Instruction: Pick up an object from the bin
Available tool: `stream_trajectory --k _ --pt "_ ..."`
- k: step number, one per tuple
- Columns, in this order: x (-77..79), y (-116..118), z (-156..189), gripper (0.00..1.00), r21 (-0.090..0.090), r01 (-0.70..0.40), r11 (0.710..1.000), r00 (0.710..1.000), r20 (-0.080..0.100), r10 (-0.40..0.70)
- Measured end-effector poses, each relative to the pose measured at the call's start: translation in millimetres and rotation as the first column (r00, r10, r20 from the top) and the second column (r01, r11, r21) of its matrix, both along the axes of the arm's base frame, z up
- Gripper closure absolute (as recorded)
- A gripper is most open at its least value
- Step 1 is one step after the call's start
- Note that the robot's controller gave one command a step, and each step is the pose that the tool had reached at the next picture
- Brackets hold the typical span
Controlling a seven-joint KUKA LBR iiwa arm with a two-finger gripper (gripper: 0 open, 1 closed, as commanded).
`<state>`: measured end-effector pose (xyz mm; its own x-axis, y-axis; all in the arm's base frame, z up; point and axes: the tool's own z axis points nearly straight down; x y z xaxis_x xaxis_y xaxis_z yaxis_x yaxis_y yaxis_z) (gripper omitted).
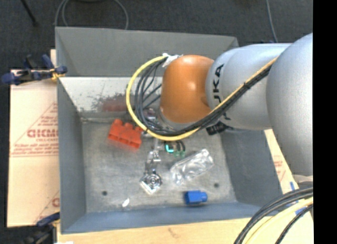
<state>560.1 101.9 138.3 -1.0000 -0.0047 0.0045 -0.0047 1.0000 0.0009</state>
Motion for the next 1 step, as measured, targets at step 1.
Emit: stream_trajectory --k 1 --pt "-23.5 -61.3 -60.8 0.0 -0.003 -0.388 0.922 0.922 0.009 0.388"
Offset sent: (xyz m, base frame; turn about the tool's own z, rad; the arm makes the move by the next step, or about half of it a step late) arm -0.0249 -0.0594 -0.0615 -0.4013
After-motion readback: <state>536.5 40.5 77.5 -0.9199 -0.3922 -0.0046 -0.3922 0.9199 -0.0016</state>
